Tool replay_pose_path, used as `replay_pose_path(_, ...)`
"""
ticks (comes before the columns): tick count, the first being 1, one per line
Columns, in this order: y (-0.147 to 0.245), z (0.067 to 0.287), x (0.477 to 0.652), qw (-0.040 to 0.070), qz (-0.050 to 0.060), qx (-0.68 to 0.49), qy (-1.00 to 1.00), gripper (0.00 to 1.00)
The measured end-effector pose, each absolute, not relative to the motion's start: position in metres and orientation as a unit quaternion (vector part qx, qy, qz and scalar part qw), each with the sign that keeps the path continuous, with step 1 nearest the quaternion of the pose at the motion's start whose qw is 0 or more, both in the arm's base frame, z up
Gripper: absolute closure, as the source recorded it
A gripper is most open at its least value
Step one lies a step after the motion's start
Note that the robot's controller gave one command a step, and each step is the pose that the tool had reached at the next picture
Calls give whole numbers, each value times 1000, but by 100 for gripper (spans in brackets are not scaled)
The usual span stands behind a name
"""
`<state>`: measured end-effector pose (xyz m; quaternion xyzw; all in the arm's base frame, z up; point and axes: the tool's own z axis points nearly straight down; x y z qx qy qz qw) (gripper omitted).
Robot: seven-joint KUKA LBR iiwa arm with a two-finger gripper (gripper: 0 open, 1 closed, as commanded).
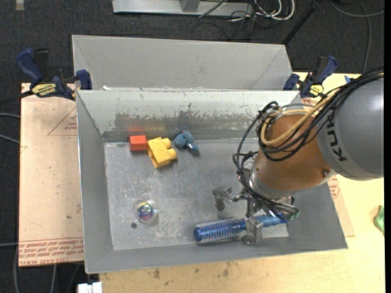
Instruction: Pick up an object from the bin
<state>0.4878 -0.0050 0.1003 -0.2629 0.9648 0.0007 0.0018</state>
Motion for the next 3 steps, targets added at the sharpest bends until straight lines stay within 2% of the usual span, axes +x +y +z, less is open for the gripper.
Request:
replay_pose_path(1,22,100,481,3,0,-293,956,0)
replay_pose_path(2,38,72,485,11,-2,-310,951,0)
replay_pose_path(3,-52,71,493,5,-3,-279,960,0)
